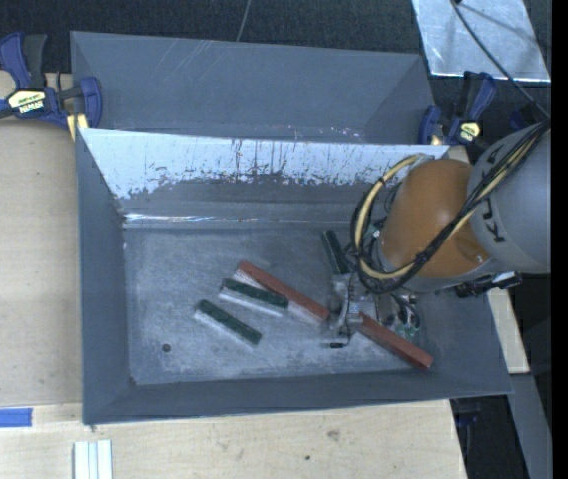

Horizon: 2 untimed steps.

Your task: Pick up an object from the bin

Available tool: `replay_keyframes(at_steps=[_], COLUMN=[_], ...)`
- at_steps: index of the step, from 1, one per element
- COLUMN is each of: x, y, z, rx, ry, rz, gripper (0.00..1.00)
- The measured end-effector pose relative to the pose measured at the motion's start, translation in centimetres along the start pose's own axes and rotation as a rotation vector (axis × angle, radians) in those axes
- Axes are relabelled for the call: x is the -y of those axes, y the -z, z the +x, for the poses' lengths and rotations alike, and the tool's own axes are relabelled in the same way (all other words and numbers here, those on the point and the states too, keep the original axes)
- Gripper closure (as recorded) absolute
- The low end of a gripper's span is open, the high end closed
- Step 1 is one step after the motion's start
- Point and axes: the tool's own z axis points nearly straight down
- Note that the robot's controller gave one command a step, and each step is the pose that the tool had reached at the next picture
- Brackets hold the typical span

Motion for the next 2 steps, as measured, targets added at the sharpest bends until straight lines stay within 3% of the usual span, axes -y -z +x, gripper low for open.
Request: replay_keyframes(at_steps=[1,2], x=[0.0,3.3], y=[0.0,0.0], z=[0.0,1.6], rx=[0.000,-0.002], ry=[0.000,-0.007], rz=[0.000,0.000], gripper=[1.00,1.00])
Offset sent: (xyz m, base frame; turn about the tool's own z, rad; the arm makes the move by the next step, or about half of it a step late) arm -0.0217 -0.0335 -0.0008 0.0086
